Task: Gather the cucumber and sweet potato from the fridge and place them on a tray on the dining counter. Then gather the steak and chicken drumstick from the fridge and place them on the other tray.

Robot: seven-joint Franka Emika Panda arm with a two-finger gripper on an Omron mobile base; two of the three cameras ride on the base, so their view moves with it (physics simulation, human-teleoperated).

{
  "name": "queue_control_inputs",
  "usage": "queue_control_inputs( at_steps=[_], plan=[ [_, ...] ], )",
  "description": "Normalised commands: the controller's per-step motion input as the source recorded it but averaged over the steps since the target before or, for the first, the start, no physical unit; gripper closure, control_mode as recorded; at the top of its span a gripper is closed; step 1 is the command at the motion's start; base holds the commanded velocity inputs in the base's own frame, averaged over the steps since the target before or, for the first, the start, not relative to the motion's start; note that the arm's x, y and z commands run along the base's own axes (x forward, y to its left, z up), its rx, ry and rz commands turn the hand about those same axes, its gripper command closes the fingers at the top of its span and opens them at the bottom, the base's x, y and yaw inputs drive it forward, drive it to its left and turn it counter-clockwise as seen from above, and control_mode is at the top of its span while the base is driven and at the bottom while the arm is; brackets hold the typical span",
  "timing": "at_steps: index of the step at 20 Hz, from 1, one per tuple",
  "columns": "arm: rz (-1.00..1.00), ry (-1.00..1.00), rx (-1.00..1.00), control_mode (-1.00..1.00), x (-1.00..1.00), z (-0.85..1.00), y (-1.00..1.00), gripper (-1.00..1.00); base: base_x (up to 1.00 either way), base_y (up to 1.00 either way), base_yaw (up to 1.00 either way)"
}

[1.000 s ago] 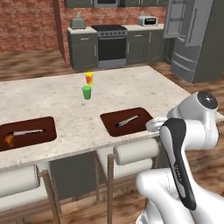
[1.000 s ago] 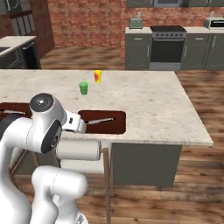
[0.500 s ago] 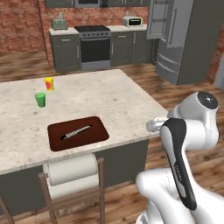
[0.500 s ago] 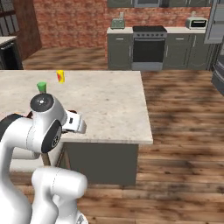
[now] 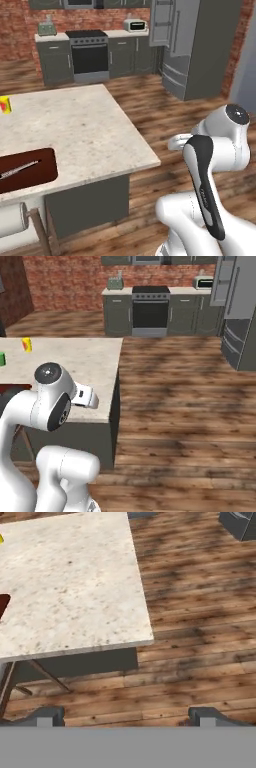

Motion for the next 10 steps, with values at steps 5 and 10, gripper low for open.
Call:
queue_control_inputs(
  at_steps=[5, 10],
  plan=[
    [0.0, 0.0, 0.0, 1.0, 0.0, 0.0, 0.0, -1.0, 0.51, -0.99, -0.02],
    [0.0, 0.0, 0.0, 1.0, 0.0, 0.0, 0.0, -1.0, 0.55, -0.93, -0.01]
  ],
)
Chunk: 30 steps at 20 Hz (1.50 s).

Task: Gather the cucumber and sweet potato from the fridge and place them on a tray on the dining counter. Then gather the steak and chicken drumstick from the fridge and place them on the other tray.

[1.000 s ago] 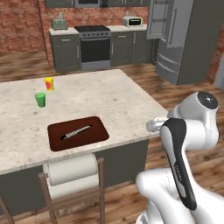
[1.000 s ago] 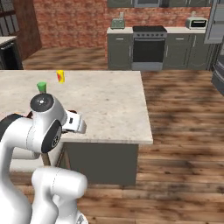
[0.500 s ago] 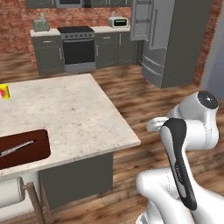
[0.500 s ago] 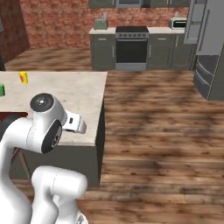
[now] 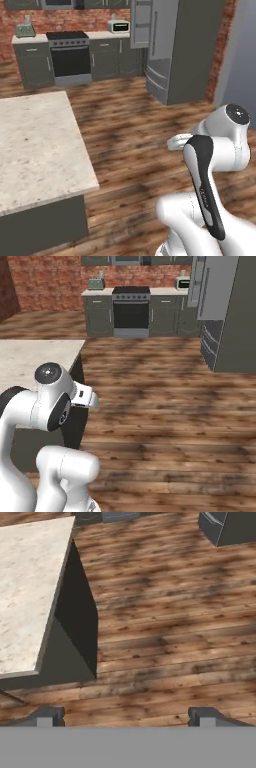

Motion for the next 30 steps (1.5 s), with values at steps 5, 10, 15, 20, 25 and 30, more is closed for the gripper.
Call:
queue_control_inputs(
  at_steps=[5, 10, 15, 20, 25, 30],
  plan=[
    [0.0, 0.0, 0.0, 1.0, 0.0, 0.0, 0.0, -1.0, 0.69, -0.83, -0.01],
    [0.0, 0.0, 0.0, 1.0, 0.0, 0.0, 0.0, -1.0, 0.96, -0.35, 0.0],
    [0.0, 0.0, 0.0, 1.0, 0.0, 0.0, 0.0, -1.0, 1.0, -0.01, 0.01],
    [0.0, 0.0, 0.0, 1.0, 0.0, 0.0, 0.0, -1.0, 1.0, 0.0, 0.02],
    [0.0, 0.0, 0.0, 1.0, 0.0, 0.0, 0.0, -1.0, 1.0, 0.0, 0.03],
    [0.0, 0.0, 0.0, 1.0, 0.0, 0.0, 0.0, -1.0, 1.0, 0.0, 0.02]
  ],
)
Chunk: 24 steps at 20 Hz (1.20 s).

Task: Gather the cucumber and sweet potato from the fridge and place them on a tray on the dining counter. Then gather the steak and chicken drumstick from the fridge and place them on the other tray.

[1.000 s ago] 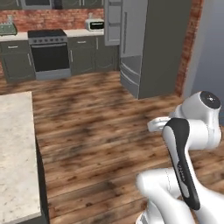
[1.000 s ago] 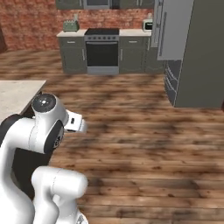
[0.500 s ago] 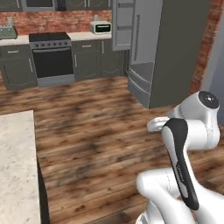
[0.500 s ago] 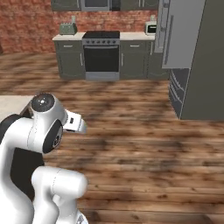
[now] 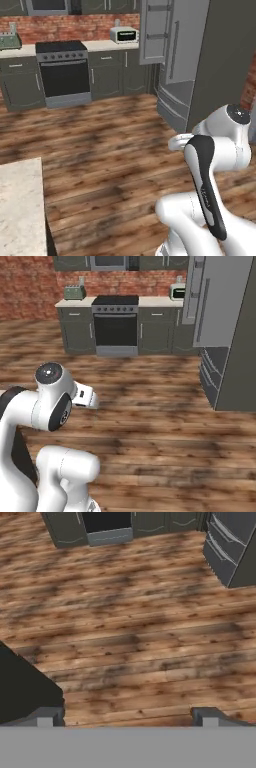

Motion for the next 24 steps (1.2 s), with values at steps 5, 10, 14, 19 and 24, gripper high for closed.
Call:
queue_control_inputs(
  at_steps=[5, 10, 14, 19, 24],
  plan=[
    [0.0, 0.0, 0.0, 1.0, 0.0, 0.0, 0.0, -1.0, 1.0, -0.01, 0.0],
    [0.0, 0.0, 0.0, 1.0, 0.0, 0.0, 0.0, -1.0, 1.0, -0.04, 0.0],
    [0.0, 0.0, 0.0, 1.0, 0.0, 0.0, 0.0, -1.0, 1.0, -0.04, 0.0],
    [0.0, 0.0, 0.0, 1.0, 0.0, 0.0, 0.0, -1.0, 1.0, -0.02, -0.05],
    [0.0, 0.0, 0.0, 1.0, 0.0, 0.0, 0.0, -1.0, 0.92, 0.0, -0.12]
  ],
)
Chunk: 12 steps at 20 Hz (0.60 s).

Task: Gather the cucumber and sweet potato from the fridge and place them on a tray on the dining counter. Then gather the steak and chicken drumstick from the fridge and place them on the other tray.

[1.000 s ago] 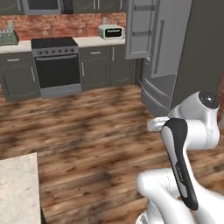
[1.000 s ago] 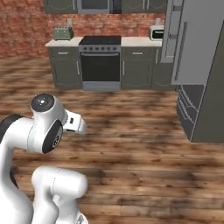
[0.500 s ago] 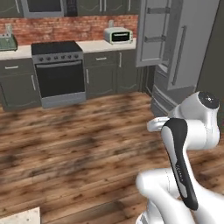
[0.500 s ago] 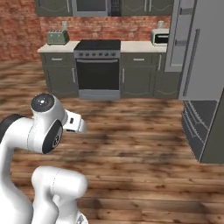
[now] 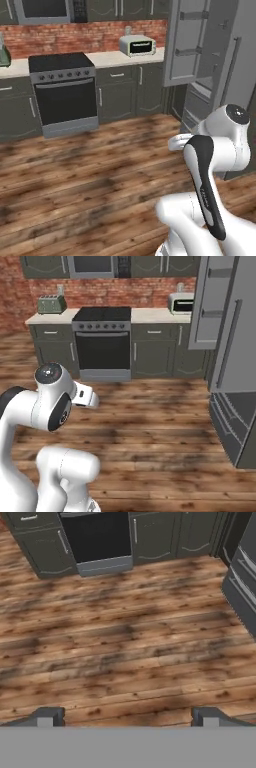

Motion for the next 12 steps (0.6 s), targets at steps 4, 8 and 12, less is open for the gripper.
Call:
queue_control_inputs(
  at_steps=[4, 8, 12],
  plan=[
    [0.0, 0.0, 0.0, 1.0, 0.0, 0.0, 0.0, -1.0, 0.77, 0.0, -0.18],
    [0.0, 0.0, 0.0, 1.0, 0.0, 0.0, 0.0, -1.0, 0.83, 0.0, -0.21],
    [0.0, 0.0, 0.0, 1.0, 0.0, 0.0, 0.0, -1.0, 0.85, -0.01, -0.25]
  ],
)
